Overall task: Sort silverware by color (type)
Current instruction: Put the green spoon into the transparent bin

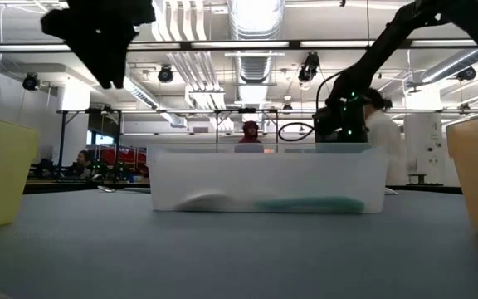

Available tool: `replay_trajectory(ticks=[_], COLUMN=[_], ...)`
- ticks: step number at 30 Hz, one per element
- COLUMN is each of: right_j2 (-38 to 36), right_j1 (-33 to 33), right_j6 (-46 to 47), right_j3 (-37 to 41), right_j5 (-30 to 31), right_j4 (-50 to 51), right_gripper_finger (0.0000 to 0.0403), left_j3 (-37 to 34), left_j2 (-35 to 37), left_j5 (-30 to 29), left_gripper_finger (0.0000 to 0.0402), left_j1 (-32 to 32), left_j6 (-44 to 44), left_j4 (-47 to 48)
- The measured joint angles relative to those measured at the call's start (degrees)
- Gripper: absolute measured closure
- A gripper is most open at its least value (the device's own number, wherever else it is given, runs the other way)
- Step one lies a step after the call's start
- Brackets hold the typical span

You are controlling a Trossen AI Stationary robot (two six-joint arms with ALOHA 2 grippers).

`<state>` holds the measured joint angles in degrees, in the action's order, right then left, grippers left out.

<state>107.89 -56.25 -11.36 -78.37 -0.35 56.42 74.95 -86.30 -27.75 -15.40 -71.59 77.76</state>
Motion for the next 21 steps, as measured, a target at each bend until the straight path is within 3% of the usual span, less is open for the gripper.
replay_trajectory(ticks=[12, 21], right_j2=[1.2, 4.6], right_j1=[-0.4, -0.5], right_j6=[-0.8, -2.3], right_j3=[-0.1, -0.7], right_j5=[-6.1, -7.3], right_j4=[-10.6, -10.2], right_gripper_finger=[0.0279, 0.0301], left_j3=[0.0, 0.0], left_j2=[0.0, 0.0], left_j5=[-3.3, -3.8], left_gripper_finger=[0.0271, 0.0271], left_j1=[11.1, 15.7], left_j6=[7.8, 13.1], left_j4=[-4.0, -11.4])
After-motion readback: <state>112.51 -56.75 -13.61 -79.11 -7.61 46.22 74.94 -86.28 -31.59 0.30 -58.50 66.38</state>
